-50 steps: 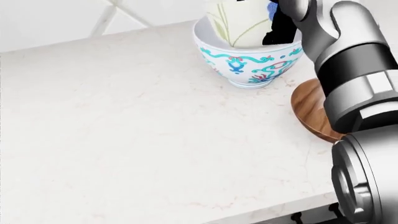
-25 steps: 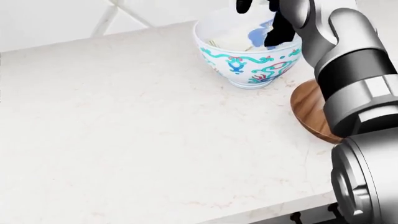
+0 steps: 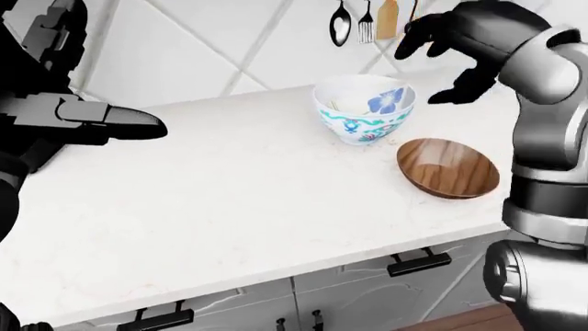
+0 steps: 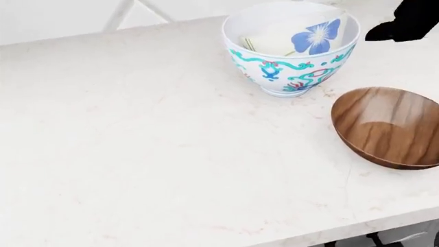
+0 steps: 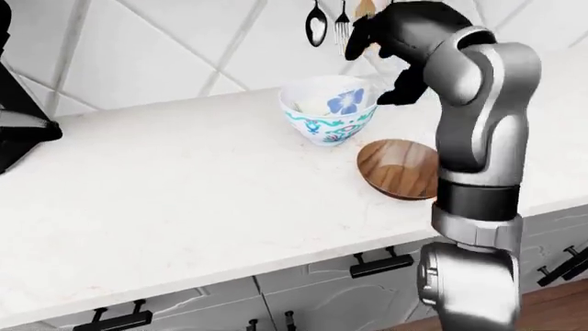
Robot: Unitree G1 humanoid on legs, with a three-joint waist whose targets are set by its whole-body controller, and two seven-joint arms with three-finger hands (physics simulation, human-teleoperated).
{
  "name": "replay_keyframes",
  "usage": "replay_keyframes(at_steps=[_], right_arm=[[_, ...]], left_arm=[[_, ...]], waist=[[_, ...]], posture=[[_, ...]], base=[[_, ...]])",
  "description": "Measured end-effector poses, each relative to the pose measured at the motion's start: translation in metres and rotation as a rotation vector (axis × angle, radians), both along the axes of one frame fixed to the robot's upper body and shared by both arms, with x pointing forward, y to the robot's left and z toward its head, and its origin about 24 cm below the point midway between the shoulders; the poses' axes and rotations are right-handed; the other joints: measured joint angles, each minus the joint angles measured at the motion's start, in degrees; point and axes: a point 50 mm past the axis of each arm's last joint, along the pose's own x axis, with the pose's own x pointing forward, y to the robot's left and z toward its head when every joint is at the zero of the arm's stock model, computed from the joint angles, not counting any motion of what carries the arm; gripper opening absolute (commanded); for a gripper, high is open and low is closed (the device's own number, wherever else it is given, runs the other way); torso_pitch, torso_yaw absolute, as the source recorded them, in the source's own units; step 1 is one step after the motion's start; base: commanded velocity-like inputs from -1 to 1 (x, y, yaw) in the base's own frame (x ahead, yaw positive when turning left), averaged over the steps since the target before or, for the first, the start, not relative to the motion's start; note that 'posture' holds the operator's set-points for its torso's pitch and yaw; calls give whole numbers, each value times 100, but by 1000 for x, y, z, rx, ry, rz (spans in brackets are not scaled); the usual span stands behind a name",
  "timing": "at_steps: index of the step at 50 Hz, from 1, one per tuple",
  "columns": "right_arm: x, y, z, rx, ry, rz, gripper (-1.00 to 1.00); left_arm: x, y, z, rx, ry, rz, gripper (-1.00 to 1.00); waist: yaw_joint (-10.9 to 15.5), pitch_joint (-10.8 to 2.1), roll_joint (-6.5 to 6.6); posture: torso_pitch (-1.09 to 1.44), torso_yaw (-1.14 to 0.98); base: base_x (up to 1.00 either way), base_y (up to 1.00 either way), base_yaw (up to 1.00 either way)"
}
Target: Stack the bowls from largest to smallest.
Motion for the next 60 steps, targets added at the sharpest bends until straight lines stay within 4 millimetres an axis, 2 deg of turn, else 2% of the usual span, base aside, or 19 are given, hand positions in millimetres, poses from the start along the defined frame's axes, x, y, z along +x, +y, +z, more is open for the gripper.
replay_keyframes(at_steps=[6,10,16,19,22,23,25,32,42,60], right_arm=[[-60,-19,4,4,-37,-1,21],[-86,-29,-5,8,-48,-9,25],[-108,-36,-39,34,13,-1,26],[-119,-39,-50,53,15,-6,29],[-125,-39,-53,60,3,-6,39],[-128,-39,-54,63,-4,-7,50],[-132,-40,-59,76,-12,-10,53],[-137,-40,-92,121,26,-19,44],[-119,-46,-130,146,78,-53,28],[-95,-63,-153,140,124,-126,20]], left_arm=[[1,-1,0,1,9,-7,100],[1,-2,1,0,5,-7,100],[0,-5,2,2,-5,-13,100],[1,-6,3,4,-2,-15,100],[1,-8,3,4,-3,-17,100],[0,-9,3,6,-3,-20,100],[-1,-10,3,9,-5,-24,100],[-1,-11,3,5,-7,-25,100],[1,-12,1,6,-3,-34,100],[1,-10,0,-1,-10,-29,100]], waist=[[-14,-7,-14],[-61,-86,-74],[-85,-146,-114],[-93,-156,-113],[-106,-168,-104],[-105,-176,-110],[-106,-191,-127],[-97,-219,-156],[-81,-248,-128],[-61,-280,-145]], posture=[[-22,-9],[-22,-9],[-22,-9],[-22,-9],[-22,-9],[-22,-9],[-22,-9],[-22,-9],[-22,-9],[-22,-9]], base=[[0,0,0],[0,0,0],[0,0,0],[0,0,0],[0,0,0],[0,0,0],[0,0,0],[0,0,0],[0,0,0],[0,0,0]])
